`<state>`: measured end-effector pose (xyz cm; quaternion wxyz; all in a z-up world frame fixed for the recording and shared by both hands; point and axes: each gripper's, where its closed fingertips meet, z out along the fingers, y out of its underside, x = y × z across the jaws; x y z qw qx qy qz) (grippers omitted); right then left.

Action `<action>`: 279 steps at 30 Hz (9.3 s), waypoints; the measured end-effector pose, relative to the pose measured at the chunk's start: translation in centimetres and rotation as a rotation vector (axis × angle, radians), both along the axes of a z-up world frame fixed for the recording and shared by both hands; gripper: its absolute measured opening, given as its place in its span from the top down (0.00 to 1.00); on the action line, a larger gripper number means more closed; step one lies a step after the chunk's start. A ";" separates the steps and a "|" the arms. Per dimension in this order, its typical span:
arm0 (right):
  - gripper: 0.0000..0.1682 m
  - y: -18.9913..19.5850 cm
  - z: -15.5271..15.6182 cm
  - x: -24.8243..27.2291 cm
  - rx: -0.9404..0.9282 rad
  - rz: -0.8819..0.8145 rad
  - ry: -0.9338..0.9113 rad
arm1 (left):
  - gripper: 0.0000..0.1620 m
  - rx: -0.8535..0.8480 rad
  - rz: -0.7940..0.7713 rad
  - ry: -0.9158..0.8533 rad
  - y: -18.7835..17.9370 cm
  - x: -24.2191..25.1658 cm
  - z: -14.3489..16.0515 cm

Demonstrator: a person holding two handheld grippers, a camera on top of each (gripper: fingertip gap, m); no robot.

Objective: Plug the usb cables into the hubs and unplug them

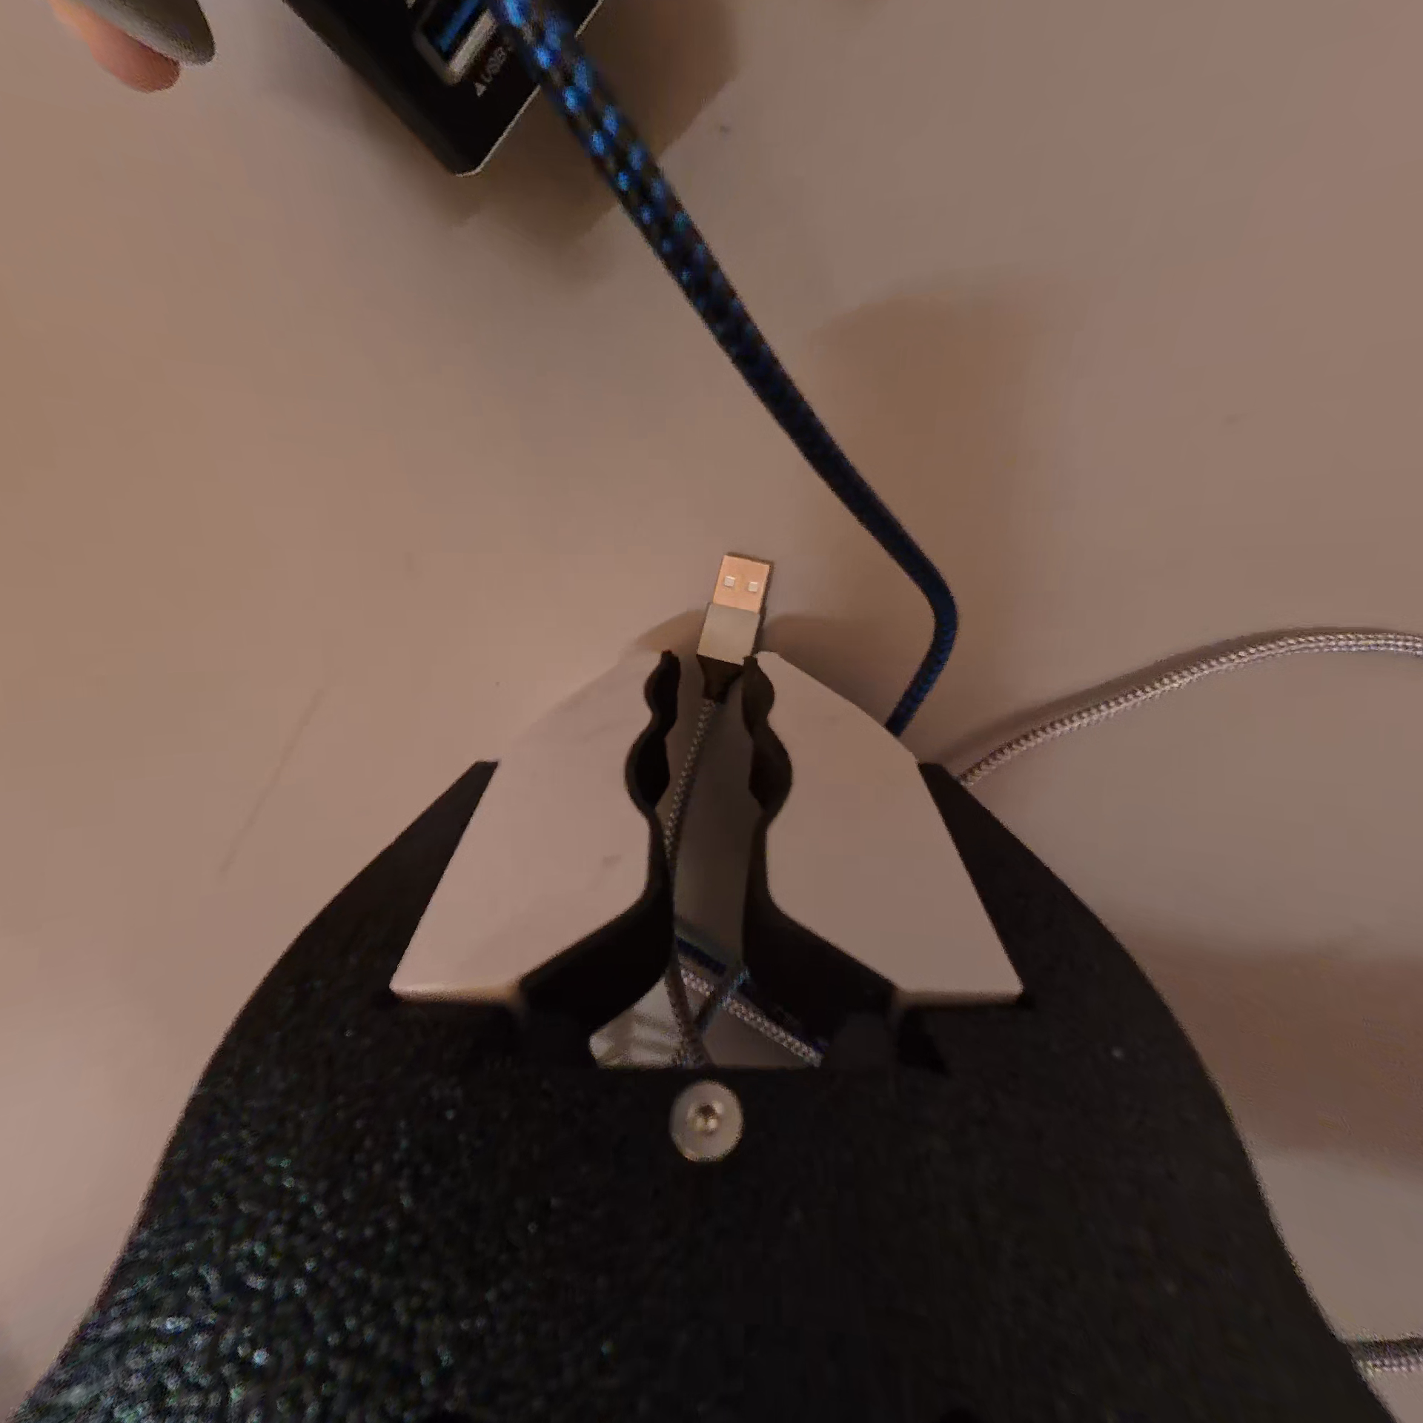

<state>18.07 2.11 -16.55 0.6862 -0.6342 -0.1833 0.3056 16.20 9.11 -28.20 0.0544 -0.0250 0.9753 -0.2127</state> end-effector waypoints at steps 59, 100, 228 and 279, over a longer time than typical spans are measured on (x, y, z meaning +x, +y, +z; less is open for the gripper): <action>0.57 1.2 -0.4 1.3 -0.055 -0.103 0.025 | 0.92 -0.263 0.733 -0.057 1.2 4.8 -0.7; 0.55 2.1 -1.1 0.7 -0.076 -0.135 -0.060 | 0.92 -0.144 0.694 0.034 -6.2 4.7 11.8; 0.57 0.8 1.1 2.6 0.044 -0.142 0.147 | 0.92 -0.512 0.721 -0.015 -7.8 6.3 10.6; 0.57 0.6 1.3 2.2 0.086 -0.143 0.127 | 0.92 -0.732 0.593 -0.164 -8.1 6.3 10.6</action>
